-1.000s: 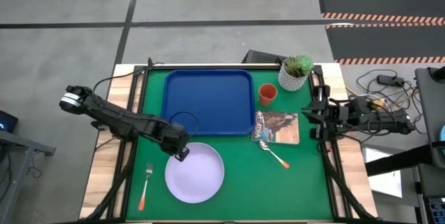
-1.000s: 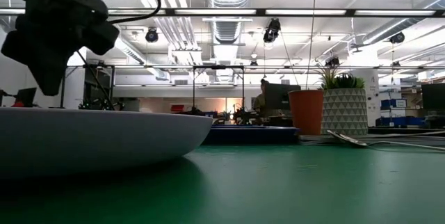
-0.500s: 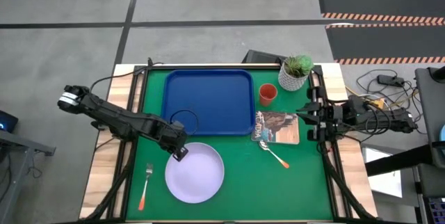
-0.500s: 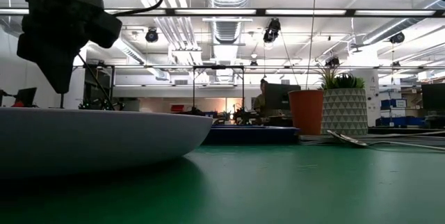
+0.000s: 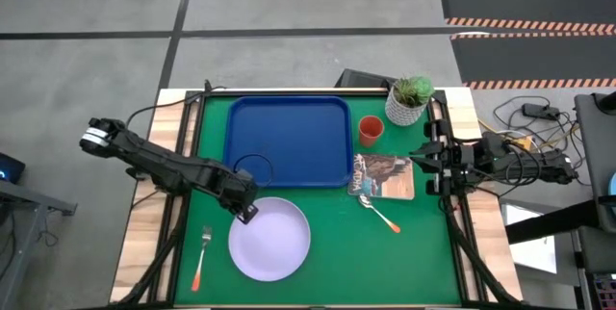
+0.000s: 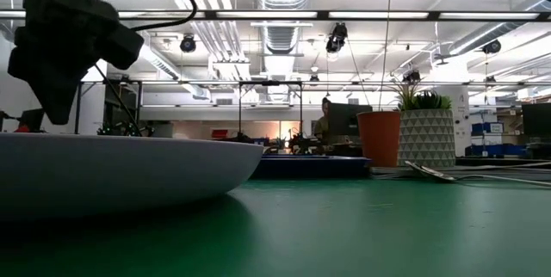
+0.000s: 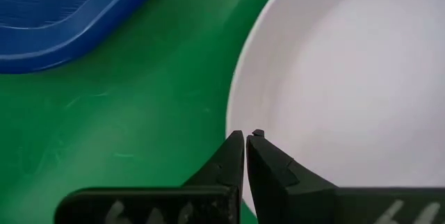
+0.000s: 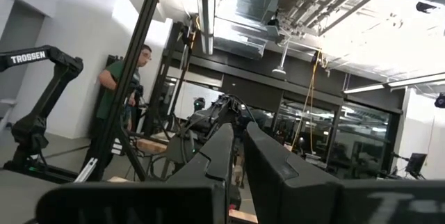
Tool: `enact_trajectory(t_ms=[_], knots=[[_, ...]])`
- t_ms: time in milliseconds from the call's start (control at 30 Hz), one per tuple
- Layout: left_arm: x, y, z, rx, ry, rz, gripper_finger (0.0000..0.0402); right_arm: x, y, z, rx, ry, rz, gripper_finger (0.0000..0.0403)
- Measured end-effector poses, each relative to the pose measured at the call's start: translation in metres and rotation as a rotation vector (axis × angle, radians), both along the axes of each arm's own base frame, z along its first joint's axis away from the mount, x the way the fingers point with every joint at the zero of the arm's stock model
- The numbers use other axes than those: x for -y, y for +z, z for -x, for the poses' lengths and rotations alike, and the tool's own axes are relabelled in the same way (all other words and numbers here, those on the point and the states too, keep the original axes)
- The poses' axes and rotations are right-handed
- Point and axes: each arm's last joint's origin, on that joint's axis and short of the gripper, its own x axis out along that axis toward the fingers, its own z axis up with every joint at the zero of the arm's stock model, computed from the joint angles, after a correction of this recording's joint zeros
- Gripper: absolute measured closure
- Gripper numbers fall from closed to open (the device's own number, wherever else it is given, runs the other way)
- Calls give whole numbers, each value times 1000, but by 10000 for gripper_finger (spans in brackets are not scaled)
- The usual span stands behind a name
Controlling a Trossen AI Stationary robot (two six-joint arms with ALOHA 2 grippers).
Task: Pick and place plate/cup/fork/spoon on tray
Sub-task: Put the white plate on the blue serving tray
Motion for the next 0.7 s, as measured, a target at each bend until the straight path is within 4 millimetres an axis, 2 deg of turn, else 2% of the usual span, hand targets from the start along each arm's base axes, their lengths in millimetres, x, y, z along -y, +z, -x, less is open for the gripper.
enact_trajectory(t_ms=[233, 433, 600, 700], knots=[[-1, -5, 4, -32, 31, 1, 400, 0, 0, 0, -1, -1, 2, 376], [-1, -4, 6, -67, 14, 30, 383, 0, 0, 0, -2, -1, 2, 376], [1, -4, 5, -59, -19, 59, 398, 0, 0, 0, -2, -1, 2, 376], [-1, -4, 5, -46, 0, 14, 401, 0, 0, 0, -2, -1, 2, 376]])
